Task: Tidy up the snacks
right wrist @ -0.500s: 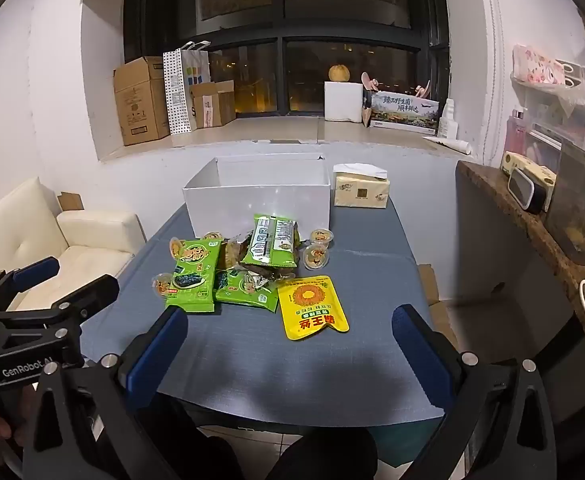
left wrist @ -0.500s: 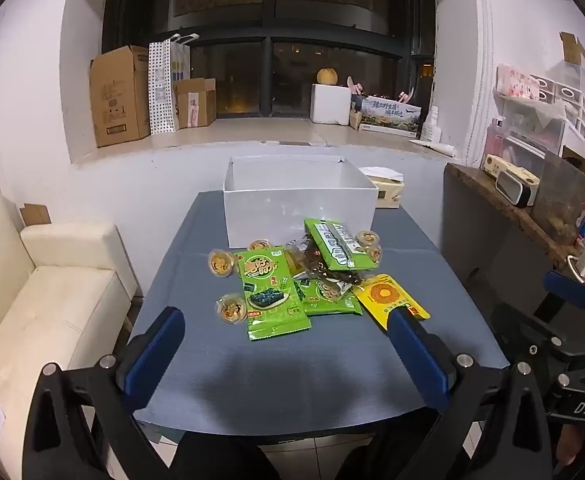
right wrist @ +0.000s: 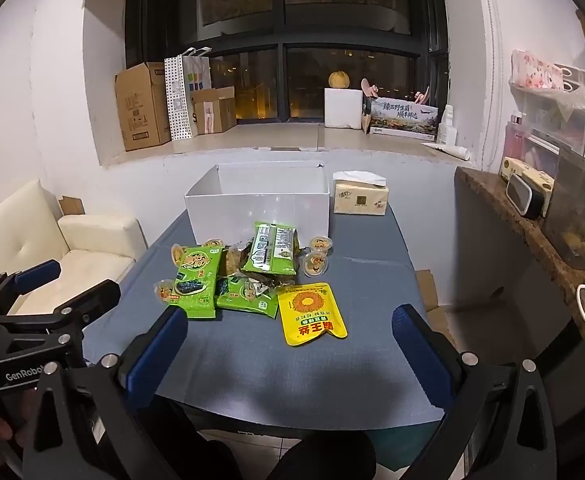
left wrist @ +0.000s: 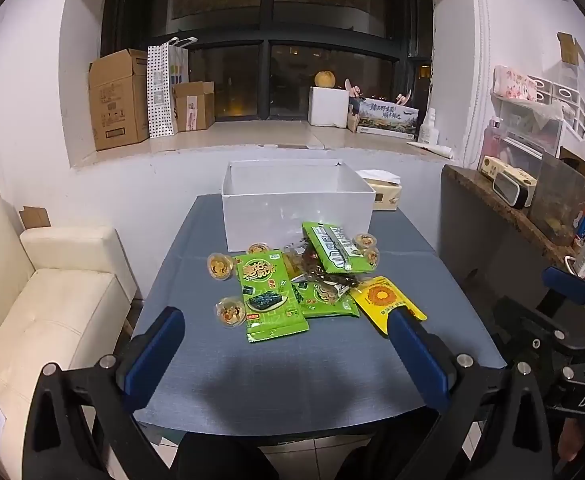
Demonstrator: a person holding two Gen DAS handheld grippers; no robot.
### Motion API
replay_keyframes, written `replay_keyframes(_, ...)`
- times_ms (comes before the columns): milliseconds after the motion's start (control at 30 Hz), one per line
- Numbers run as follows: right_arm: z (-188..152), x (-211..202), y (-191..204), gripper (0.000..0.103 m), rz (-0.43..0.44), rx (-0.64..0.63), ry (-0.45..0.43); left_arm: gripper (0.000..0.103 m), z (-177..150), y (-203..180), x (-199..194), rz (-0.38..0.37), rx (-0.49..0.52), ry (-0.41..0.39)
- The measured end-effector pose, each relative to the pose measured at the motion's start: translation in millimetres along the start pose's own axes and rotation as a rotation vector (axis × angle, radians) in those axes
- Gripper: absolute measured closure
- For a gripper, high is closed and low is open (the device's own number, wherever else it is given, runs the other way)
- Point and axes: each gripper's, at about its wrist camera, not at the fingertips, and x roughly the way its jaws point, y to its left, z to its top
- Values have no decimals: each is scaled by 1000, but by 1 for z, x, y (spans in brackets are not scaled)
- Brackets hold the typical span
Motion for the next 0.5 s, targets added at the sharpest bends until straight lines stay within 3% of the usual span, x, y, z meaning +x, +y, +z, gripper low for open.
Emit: replay_keyframes(500, 1, 0, -3, 0, 1, 5, 1, 0, 2, 5, -14, -12, -11, -14)
